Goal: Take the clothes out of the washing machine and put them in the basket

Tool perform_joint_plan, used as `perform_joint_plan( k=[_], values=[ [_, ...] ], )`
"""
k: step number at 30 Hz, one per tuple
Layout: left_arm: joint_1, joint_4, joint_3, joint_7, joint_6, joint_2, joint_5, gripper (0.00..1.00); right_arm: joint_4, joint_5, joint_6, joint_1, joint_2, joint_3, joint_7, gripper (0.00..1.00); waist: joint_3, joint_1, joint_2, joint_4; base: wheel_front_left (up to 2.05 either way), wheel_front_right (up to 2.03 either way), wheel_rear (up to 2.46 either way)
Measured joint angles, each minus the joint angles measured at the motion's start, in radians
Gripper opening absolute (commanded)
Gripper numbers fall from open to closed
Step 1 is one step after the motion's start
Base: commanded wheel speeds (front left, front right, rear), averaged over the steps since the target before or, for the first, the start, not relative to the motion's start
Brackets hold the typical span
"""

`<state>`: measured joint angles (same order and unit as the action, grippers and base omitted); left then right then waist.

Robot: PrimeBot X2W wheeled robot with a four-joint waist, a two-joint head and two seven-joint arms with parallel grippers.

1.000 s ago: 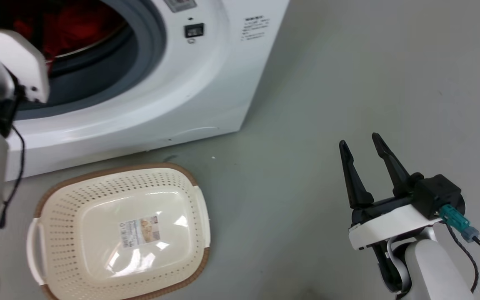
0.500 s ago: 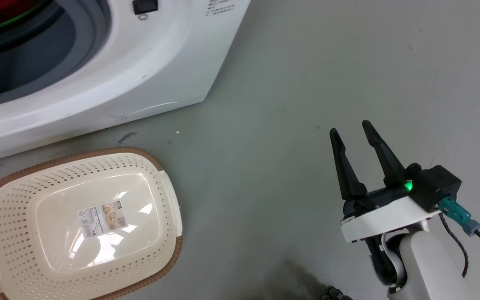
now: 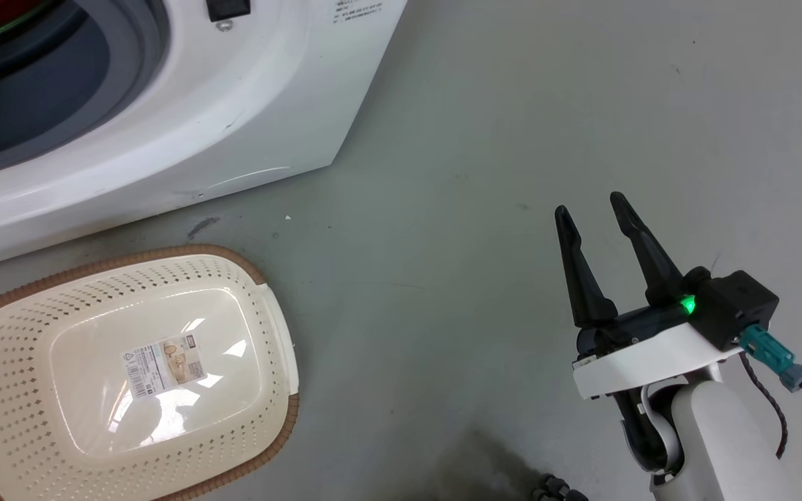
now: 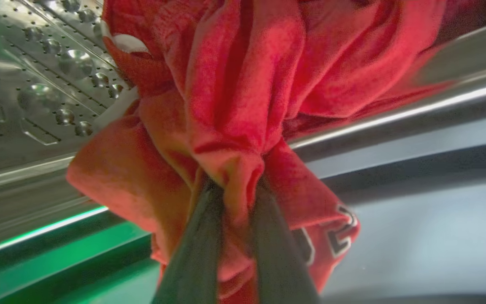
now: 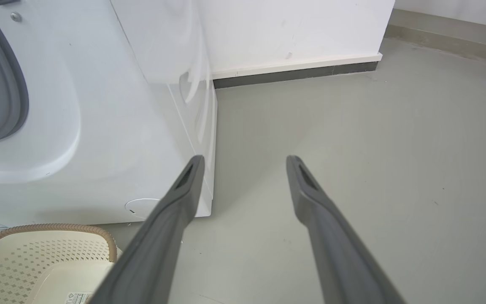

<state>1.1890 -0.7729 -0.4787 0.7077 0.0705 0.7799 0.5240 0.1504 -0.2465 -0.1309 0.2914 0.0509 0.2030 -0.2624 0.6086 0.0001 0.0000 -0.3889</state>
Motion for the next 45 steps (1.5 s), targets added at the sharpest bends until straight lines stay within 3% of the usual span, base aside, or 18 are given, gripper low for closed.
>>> perform_joint_plan(
  k=[11, 19, 30, 38, 45],
  values=[
    [-0.080, 0.044, 0.018, -0.232, -0.048, -0.049, 0.006, 0.00, 0.008, 0.028, 0.000, 0.009, 0.000, -0.012, 0.000, 1.00, -0.046, 0.0000, 0.0000, 0.027, 0.00, 0.00, 0.00],
    [-0.183, 0.000, 0.057, -0.493, -0.098, -0.133, 0.035, 0.00, 0.020, 0.049, 0.000, -0.002, 0.000, -0.038, 0.000, 1.00, -0.114, -0.0001, 0.0000, 0.050, 0.00, 0.00, 0.00],
    [-0.264, -0.078, 0.097, -0.812, -0.109, -0.247, 0.072, 0.00, 0.042, 0.102, 0.000, -0.054, 0.000, -0.074, 0.000, 1.00, -0.245, -0.0002, 0.0000, 0.109, 0.00, 0.00, 0.00],
    [-0.328, -0.069, 0.110, -0.933, -0.104, -0.291, 0.091, 0.00, 0.049, 0.117, 0.000, -0.091, 0.000, -0.100, 0.000, 1.00, -0.327, -0.0003, 0.0000, 0.150, 0.00, 0.00, 0.00],
    [-0.444, 0.079, 0.133, -0.966, -0.138, -0.293, 0.081, 0.00, 0.047, 0.132, 0.000, -0.131, 0.000, -0.126, 0.000, 1.00, -0.381, -0.0003, 0.0000, 0.183, 0.00, 0.00, 0.00]
  ],
)
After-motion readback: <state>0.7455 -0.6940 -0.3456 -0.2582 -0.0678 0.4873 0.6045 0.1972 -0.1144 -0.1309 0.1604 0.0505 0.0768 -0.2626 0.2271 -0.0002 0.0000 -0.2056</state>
